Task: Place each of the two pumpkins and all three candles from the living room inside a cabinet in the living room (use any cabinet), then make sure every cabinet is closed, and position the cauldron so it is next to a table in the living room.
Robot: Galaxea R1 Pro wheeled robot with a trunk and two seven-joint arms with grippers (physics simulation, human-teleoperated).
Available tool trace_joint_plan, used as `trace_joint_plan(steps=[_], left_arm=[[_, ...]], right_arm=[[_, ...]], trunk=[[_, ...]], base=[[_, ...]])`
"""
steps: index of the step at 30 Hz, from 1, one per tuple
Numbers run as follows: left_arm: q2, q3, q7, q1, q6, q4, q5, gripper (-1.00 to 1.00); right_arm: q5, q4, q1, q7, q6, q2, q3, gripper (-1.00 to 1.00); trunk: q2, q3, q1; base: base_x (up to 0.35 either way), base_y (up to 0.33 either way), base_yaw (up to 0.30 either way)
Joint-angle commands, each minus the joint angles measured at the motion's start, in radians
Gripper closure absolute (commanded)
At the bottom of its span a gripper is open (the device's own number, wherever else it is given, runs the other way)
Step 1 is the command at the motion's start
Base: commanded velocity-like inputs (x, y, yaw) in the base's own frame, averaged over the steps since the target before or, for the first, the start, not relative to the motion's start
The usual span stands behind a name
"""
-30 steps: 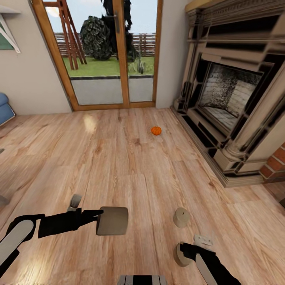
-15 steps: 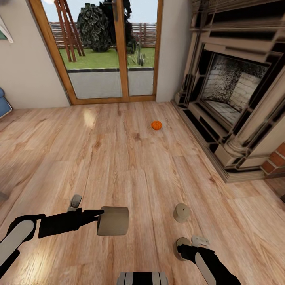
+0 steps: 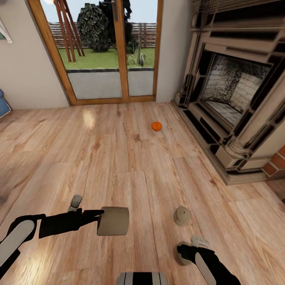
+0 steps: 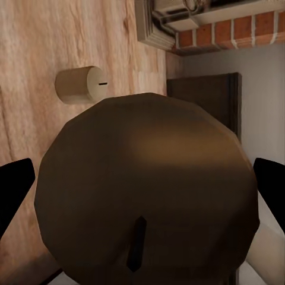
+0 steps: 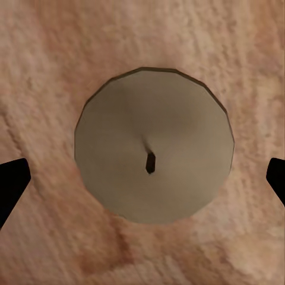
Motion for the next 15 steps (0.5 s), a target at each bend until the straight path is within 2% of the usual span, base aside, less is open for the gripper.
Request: trace_joint_plan(steps=[1, 15], left_arm=[[0.001, -0.001, -0.008, -0.001, 0.001, 0.000, -0.005, 1.00], [0.000, -0.001, -0.008, -0.001, 0.001, 0.002, -0.006, 1.00]], right_arm=[[-0.010, -0.002, 0.000, -0.010, 0.003, -0.001, 0.006, -1.00], [-0.010, -0.002, 0.000, -0.010, 0.003, -0.001, 0.006, -1.00]], trunk=[[0.000, -0.001, 0.000], [0.000, -0.001, 0.000]], base=[[0.041, -0.002, 0.000], [0.094, 0.000, 0.000]])
